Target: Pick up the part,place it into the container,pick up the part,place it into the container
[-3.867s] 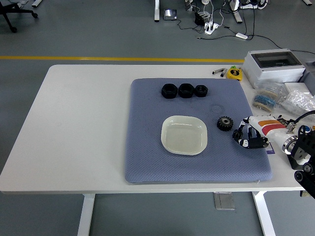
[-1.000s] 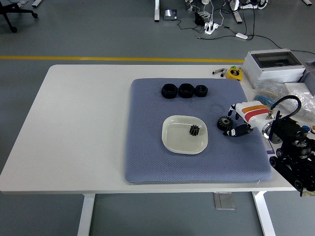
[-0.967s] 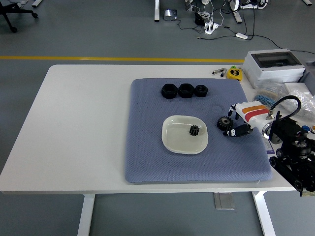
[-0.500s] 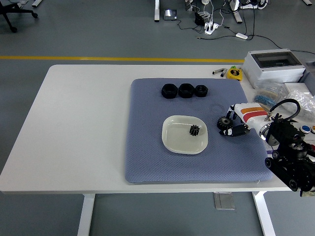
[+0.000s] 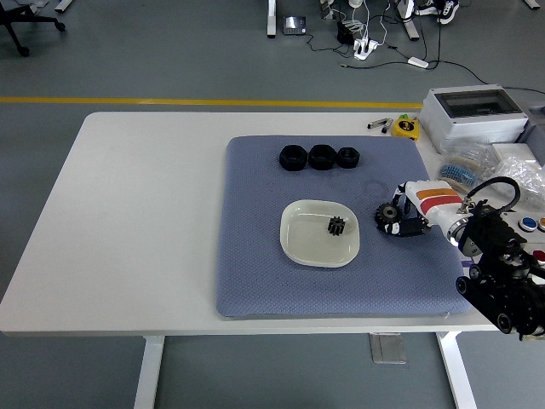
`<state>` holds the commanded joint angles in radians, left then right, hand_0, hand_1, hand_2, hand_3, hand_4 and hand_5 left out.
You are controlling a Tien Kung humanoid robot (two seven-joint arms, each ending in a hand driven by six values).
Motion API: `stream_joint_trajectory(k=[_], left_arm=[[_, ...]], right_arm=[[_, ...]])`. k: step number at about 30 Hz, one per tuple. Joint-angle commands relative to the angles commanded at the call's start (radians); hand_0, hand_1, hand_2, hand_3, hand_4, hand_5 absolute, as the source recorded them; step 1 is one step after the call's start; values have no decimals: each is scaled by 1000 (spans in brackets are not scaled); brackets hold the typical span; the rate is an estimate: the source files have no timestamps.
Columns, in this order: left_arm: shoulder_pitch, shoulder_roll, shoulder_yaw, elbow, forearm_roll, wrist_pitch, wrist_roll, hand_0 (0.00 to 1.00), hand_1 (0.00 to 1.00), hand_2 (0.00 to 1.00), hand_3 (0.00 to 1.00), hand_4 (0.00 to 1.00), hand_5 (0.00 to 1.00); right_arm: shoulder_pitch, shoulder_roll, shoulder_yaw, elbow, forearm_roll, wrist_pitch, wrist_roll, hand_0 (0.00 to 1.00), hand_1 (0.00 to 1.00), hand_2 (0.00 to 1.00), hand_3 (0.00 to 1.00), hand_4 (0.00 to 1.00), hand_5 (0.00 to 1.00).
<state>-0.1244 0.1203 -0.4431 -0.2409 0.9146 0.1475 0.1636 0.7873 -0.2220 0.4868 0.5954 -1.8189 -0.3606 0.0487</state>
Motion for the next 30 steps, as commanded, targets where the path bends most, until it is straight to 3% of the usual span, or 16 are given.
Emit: stream_joint_trajectory(k=[2,16,19,26,30], left_arm=[[0,0,0,0,0,0,0,698,706,742,645,669,658],[1,0,2,0,-3,0,-1,699,706,743,647,670,659],[1,1,3,0,-3,0,-2,699,706,743,647,670,659],[1,2,2,1,-1,-1,-2,697,705,743,647,670,658],[4,0,-3,3,-2,1,-2,697,705,743,647,670,658]], right_arm=[[-2,-1,0,1,2,-2,4,91,159,298,495,794,539],[-11,-21,37,47,-22,-12,8,69,134,269,489,786,533],[-16,-32,57,87,-29,-15,8,69,134,269,489,786,533],[-17,-55,92,255,-78,-15,-1,63,132,261,490,767,520],[-16,-58,87,357,-104,37,-5,63,132,261,490,767,520]])
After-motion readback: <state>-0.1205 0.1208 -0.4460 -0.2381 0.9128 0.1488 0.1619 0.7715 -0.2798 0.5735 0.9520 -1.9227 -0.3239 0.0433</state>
